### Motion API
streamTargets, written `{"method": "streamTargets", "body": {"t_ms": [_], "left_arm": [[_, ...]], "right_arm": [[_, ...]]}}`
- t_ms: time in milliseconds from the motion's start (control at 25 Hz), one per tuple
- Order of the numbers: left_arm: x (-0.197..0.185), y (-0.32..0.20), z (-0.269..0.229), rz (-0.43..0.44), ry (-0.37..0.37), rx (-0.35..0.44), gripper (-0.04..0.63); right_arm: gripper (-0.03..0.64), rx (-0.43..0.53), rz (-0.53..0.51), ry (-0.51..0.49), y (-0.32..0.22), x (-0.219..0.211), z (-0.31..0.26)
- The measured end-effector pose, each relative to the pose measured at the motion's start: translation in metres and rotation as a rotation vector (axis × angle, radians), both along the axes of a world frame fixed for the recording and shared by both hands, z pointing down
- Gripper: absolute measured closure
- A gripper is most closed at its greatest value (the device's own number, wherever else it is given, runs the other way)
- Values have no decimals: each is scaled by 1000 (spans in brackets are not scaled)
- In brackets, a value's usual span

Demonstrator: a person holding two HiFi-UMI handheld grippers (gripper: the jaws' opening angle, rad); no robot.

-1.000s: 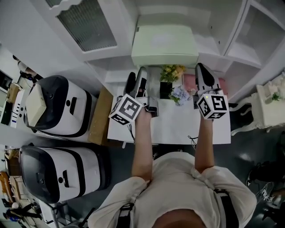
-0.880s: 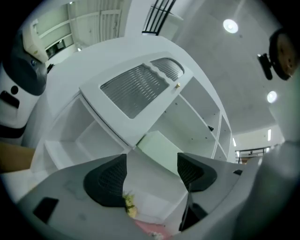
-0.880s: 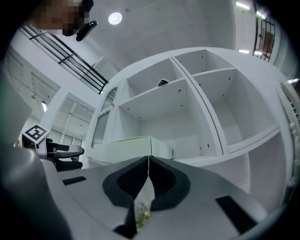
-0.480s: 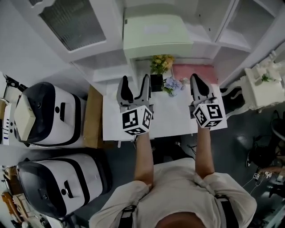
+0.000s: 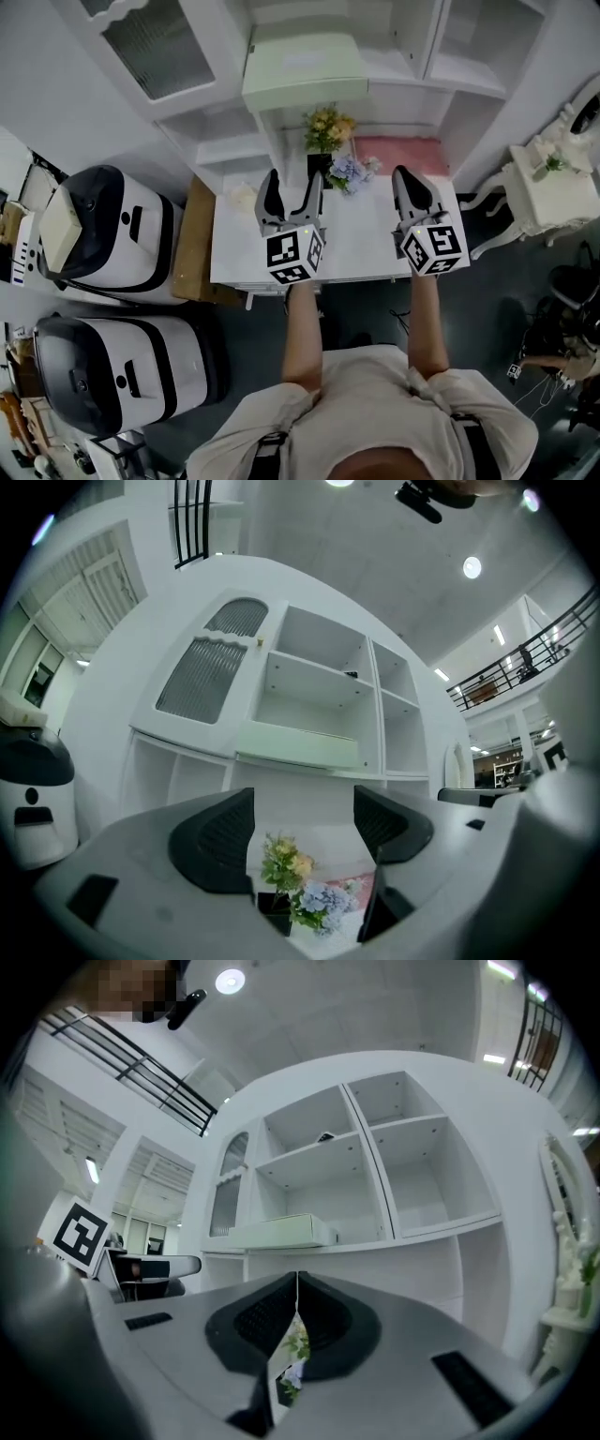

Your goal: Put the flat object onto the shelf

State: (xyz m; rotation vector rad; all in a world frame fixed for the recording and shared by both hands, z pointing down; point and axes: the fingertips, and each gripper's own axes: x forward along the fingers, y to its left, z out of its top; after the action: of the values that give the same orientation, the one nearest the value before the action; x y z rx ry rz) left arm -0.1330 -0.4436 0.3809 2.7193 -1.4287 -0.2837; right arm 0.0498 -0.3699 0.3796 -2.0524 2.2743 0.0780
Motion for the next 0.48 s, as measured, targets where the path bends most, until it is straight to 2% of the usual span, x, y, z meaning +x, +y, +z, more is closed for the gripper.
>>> {"method": "streamTargets", "body": {"t_ms": [200,480], "left_arm": [[8,56,12,-12,-51,-13,284],[-4,115,30,-39,-73,-26,516]], "right_arm": [[548,-22,-36,-35,48,5,18],[548,-21,-91,-79,94,-9,33]]}}
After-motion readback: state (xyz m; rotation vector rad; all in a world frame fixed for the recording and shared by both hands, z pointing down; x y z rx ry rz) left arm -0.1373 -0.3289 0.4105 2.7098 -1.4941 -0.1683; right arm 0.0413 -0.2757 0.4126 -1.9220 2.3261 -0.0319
